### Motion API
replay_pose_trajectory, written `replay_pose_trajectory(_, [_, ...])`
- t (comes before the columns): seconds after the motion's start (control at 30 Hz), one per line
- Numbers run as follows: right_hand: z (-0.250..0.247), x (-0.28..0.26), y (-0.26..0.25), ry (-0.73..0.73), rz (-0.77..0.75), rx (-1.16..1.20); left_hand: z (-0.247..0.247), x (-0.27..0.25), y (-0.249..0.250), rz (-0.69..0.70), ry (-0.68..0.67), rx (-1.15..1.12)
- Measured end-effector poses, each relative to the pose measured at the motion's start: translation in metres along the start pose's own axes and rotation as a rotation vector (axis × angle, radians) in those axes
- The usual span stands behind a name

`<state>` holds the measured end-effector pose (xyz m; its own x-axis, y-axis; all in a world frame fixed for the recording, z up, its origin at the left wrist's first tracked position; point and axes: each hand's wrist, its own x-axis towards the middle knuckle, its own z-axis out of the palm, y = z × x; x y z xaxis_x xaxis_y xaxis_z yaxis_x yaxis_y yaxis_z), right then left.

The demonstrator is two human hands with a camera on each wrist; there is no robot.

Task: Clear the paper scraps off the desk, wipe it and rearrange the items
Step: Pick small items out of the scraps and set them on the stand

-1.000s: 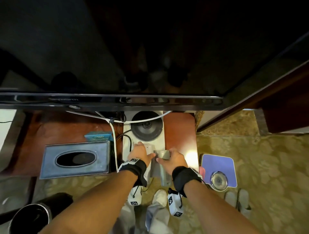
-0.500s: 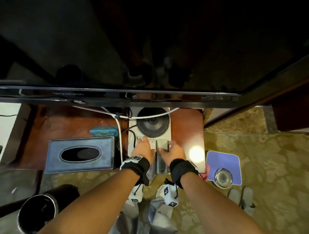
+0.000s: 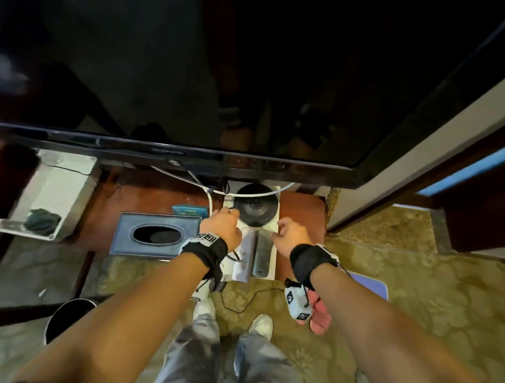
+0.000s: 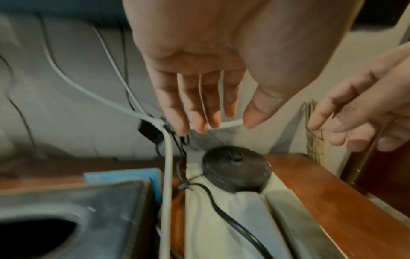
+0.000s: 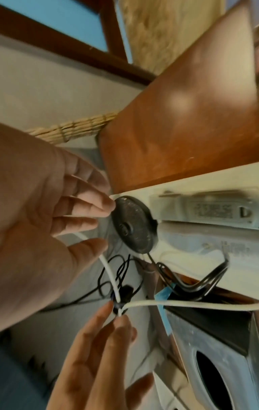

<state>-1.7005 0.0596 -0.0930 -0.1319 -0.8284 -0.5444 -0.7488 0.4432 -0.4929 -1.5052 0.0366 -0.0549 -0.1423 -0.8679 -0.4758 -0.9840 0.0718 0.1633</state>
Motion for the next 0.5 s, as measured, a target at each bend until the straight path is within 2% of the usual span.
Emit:
replay_pose_trajectory(0.2, [-0.045,-0.040,-0.061,0.013,-0.201,-0.147,-0.053,-0.061,-0.032,-0.057,0.099,-0.073])
replay_pose_trajectory(0.33, [-0.048,-0.076,-0.107,0.042,-0.317,-0.203,-0.080,-0.095,-0.059,-0.088,0.172,-0.096])
replay_pose_trajectory(0.5, [-0.029,-0.122,-0.177,0.075,-0.393,-0.210,-0.107,-0.141,-0.113,-0.091,0.309,-0.164])
